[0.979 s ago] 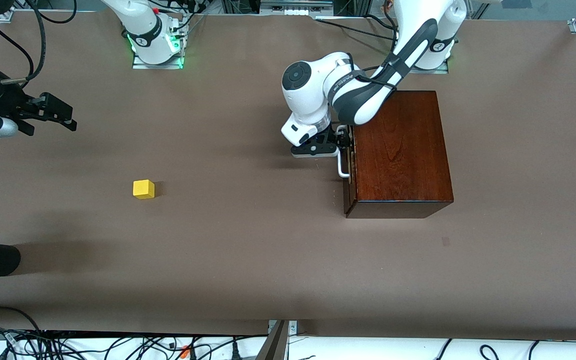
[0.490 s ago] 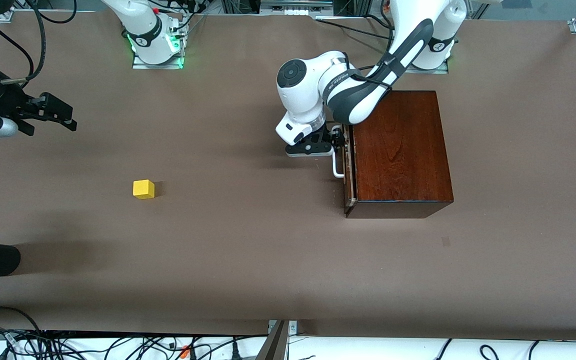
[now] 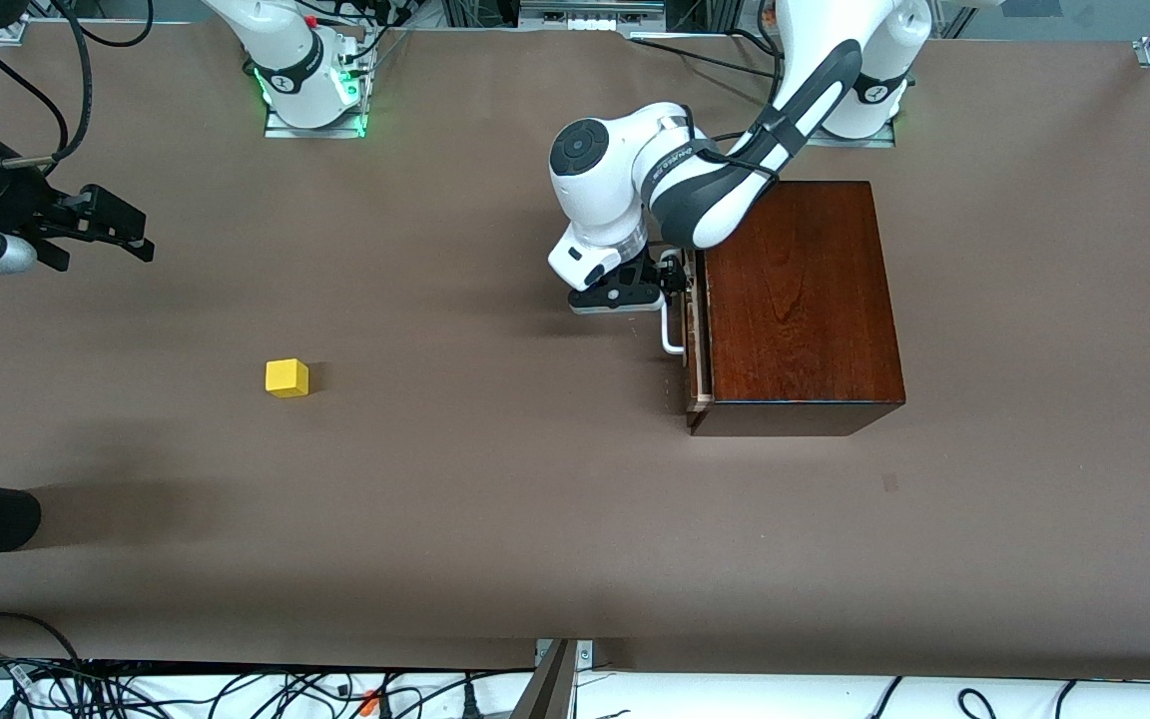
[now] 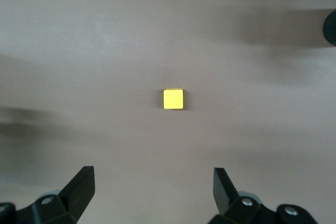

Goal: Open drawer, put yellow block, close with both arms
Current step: 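Pull the drawer handle outward with the left gripper to open it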

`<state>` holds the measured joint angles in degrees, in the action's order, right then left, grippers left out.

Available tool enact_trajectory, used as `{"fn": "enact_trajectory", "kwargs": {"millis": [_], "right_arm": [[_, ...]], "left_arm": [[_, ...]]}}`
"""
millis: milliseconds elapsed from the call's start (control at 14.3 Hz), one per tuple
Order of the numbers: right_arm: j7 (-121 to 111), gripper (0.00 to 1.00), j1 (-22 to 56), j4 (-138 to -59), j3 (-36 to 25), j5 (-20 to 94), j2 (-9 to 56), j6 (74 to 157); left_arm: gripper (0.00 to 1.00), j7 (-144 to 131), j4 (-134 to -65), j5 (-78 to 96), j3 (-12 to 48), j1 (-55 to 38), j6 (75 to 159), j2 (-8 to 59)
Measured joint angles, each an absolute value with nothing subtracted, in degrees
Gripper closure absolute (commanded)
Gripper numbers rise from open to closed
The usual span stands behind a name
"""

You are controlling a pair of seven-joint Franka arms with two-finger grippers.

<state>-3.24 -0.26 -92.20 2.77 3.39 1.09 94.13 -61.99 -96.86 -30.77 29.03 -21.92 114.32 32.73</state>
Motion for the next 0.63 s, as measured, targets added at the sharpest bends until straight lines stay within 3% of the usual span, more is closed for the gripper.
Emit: {"fn": "enact_trajectory", "kwargs": {"millis": [629], "right_arm": [[-3.2, 0.00, -0.3, -92.2, 2.8, 3.4, 1.1, 94.1]], "left_arm": [[0.00, -63.8, -93.4, -30.8, 28.7, -24.0, 113.6, 34.9]]}}
